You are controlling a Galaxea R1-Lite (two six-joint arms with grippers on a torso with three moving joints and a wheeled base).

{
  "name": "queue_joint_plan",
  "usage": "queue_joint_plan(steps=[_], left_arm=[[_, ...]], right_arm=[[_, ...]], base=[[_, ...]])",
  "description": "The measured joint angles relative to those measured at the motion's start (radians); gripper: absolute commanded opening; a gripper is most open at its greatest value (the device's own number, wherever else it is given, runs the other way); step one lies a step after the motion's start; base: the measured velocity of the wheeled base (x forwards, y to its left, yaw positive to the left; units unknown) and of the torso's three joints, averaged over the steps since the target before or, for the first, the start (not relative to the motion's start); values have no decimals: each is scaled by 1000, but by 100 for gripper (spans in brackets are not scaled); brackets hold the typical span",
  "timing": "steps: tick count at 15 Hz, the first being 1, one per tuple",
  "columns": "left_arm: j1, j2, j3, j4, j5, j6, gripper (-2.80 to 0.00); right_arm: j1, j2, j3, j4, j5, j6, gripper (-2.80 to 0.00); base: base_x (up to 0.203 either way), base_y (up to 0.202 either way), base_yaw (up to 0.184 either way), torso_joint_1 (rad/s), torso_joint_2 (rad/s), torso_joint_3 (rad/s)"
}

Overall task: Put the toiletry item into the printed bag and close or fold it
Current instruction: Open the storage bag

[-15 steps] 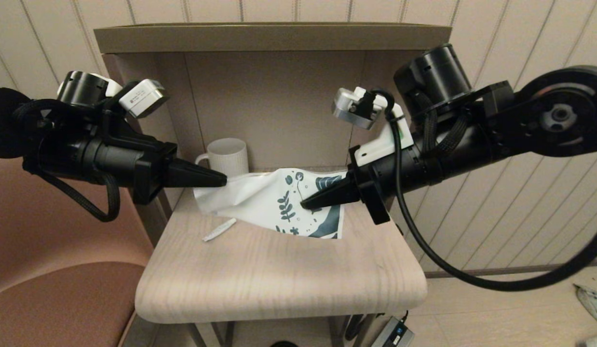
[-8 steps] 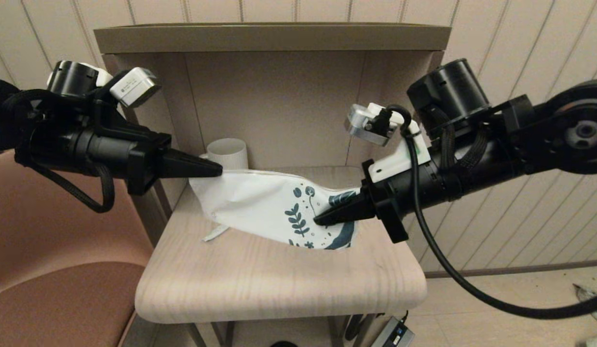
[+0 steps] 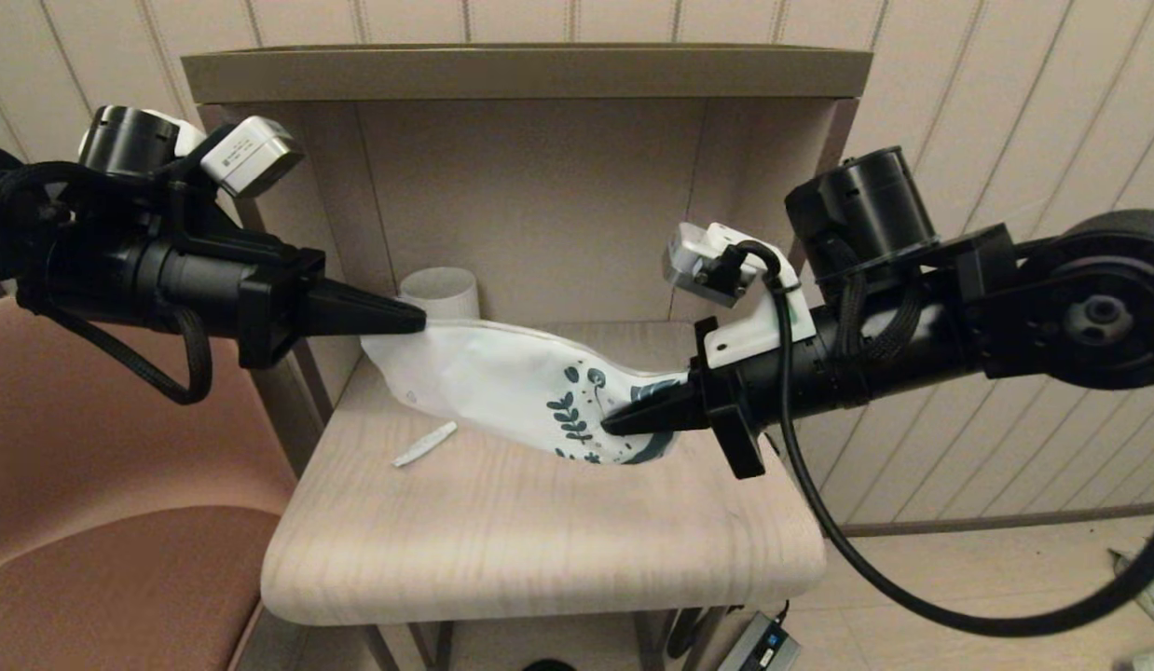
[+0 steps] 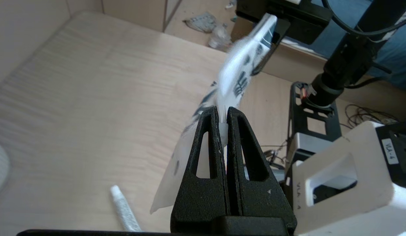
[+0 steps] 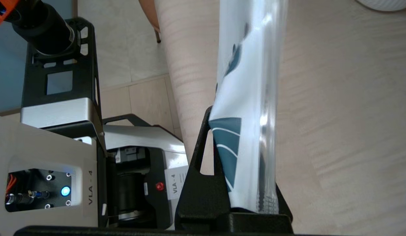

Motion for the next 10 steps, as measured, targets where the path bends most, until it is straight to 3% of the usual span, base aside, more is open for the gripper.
queue_joint_plan(steps=[6, 10], left_arm=[[-41, -6, 41, -1, -1, 5, -280], [-43, -18, 47, 0, -35, -1, -280]], right_arm=[[4, 4, -27, -5, -16, 1, -280], [-8, -20, 7, -10, -27, -12, -280]], base=[[0, 0, 0, 0, 0, 0], [0, 0, 0, 0, 0, 0]])
